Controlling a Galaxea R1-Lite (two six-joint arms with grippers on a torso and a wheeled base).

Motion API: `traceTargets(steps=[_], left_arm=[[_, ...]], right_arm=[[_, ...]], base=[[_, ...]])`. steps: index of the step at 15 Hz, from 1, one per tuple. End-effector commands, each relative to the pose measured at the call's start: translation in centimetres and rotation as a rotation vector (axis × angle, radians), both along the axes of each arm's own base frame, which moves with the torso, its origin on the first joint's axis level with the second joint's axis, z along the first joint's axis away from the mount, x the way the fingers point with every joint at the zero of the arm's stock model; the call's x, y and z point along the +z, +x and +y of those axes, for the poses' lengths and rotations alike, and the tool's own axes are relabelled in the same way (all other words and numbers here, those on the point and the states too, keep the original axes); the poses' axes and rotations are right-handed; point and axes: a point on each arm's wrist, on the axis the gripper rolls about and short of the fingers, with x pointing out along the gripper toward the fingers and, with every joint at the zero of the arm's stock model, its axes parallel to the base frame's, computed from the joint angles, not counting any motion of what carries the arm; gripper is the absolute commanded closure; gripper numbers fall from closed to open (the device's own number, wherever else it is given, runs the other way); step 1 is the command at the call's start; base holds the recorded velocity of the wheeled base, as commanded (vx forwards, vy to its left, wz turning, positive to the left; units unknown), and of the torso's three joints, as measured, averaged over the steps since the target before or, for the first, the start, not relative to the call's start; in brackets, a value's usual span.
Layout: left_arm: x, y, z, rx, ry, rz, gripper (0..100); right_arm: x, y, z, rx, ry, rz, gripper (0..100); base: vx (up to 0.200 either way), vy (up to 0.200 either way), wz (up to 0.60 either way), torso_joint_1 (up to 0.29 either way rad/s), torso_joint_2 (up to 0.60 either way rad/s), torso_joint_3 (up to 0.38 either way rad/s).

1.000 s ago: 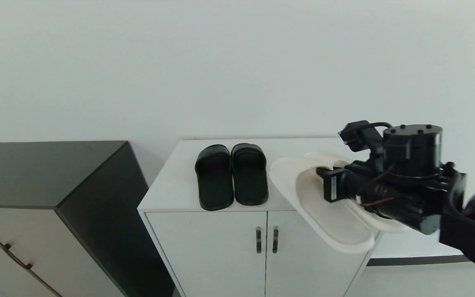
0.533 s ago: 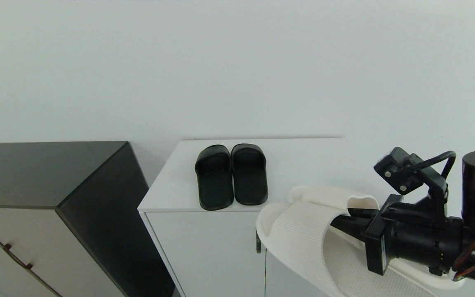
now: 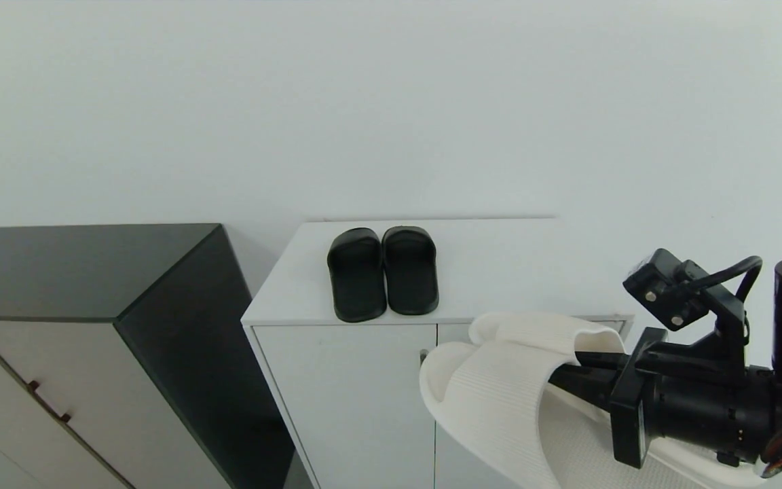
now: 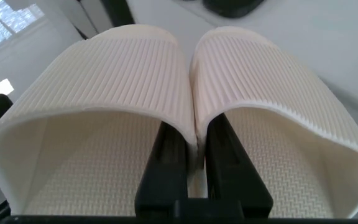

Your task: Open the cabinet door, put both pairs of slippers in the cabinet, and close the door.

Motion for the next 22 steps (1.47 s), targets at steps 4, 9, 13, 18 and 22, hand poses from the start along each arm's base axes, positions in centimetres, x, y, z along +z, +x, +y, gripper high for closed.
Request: traceTargets(steps=[4, 9, 13, 18, 22], left_arm=[[0.0, 0.0, 0.0, 0.002, -0.001, -0.001, 100], [0.0, 0.0, 0.1, 0.024, -0.001, -0.001, 100], [0.0, 0.0, 0.0, 0.022, 0.000, -0.001, 100], [0.0, 0.0, 0.0, 0.016, -0.006, -0.001, 0], [0.0, 0.0, 0.0, 0.021, -0.007, -0.001, 0]], right_arm=[[-1.1, -0.5, 0.3, 0.026, -0.028, 0.028, 100], [-1.3, -0.1, 0.6, 0.035, -0.029, 0.039, 100], [-1.4, -0.2, 1.0, 0.048, -0.030, 0.040, 100], [-1.7, 0.1, 1.3, 0.049, -0.038, 0.048, 100], [-2.5, 0.0, 1.1, 0.049, -0.064, 0.064, 100]], base=[[0.000, 0.000, 0.00, 0.000, 0.00, 0.000], [0.000, 0.000, 0.00, 0.000, 0.00, 0.000], [0.000, 0.000, 0.00, -0.144, 0.34, 0.190], [0.000, 0.000, 0.00, -0.222, 0.54, 0.307], [0.000, 0.000, 0.00, -0.198, 0.51, 0.315]])
